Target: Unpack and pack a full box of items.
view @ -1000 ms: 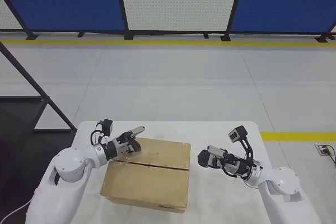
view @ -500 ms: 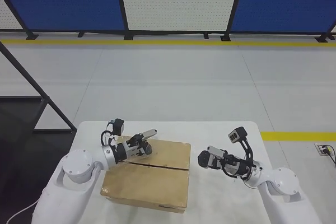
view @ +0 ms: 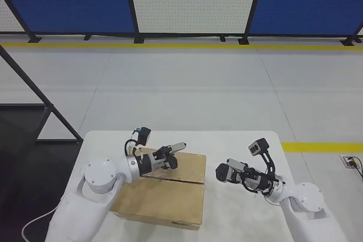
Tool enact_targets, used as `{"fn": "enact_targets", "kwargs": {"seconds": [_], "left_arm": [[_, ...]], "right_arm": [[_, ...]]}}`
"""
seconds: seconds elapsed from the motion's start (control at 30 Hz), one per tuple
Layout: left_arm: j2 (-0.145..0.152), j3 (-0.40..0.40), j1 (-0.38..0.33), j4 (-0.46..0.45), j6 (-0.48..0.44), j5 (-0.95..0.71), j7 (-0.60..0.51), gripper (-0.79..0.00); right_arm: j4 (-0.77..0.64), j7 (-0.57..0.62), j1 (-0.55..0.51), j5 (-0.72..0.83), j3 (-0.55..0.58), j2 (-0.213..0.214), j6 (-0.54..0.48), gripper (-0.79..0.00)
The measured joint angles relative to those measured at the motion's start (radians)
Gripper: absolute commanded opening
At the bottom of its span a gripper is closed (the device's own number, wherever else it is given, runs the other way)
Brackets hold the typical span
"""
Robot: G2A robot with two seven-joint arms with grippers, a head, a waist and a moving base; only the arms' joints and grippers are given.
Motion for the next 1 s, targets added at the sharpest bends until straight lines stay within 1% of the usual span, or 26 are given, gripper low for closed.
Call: {"fn": "enact_targets", "kwargs": {"seconds": [0.17, 0.33, 0.43, 0.53, 0.63, 0.73, 0.77, 0.83, 0.9, 0.97, 1.0], "left_arm": [[-0.008, 0.036, -0.023, 0.012, -0.001, -0.001, 0.004, 0.000], [-0.011, 0.040, -0.036, 0.008, -0.010, -0.010, 0.011, 0.000], [-0.009, 0.010, -0.030, -0.008, -0.032, -0.038, 0.034, 0.000], [-0.002, -0.048, -0.001, -0.041, -0.066, -0.073, 0.065, 0.000], [0.009, -0.127, 0.055, -0.091, -0.116, -0.111, 0.103, 0.000], [0.020, -0.218, 0.139, -0.154, -0.181, -0.154, 0.152, 0.000], [0.023, -0.256, 0.179, -0.181, -0.210, -0.177, 0.176, 0.000], [0.027, -0.312, 0.246, -0.224, -0.260, -0.218, 0.212, 0.000], [0.028, -0.371, 0.329, -0.267, -0.325, -0.271, 0.251, 0.000], [0.028, -0.416, 0.410, -0.294, -0.401, -0.316, 0.295, 0.000], [0.027, -0.419, 0.427, -0.296, -0.419, -0.320, 0.302, 0.000]], "right_arm": [[0.010, 0.003, -0.002, 0.013, -0.001, 0.004, -0.011, 0.000], [0.017, 0.017, 0.004, 0.026, -0.013, 0.006, -0.006, 0.000], [0.017, 0.041, 0.022, 0.015, -0.038, 0.006, 0.022, 0.000], [0.000, 0.052, 0.041, 0.004, -0.062, 0.006, 0.061, 0.000], [-0.020, 0.049, 0.059, -0.012, -0.083, 0.008, 0.137, 0.000], [-0.042, 0.031, 0.081, -0.057, -0.112, 0.009, 0.239, 0.000], [-0.048, 0.014, 0.088, -0.077, -0.119, 0.010, 0.270, 0.000], [-0.050, 0.008, 0.090, -0.081, -0.121, 0.010, 0.280, 0.000], [-0.049, 0.012, 0.089, -0.078, -0.120, 0.010, 0.275, 0.000], [-0.049, 0.013, 0.089, -0.077, -0.120, 0.010, 0.274, 0.000], [-0.049, 0.013, 0.089, -0.077, -0.120, 0.010, 0.274, 0.000]]}}
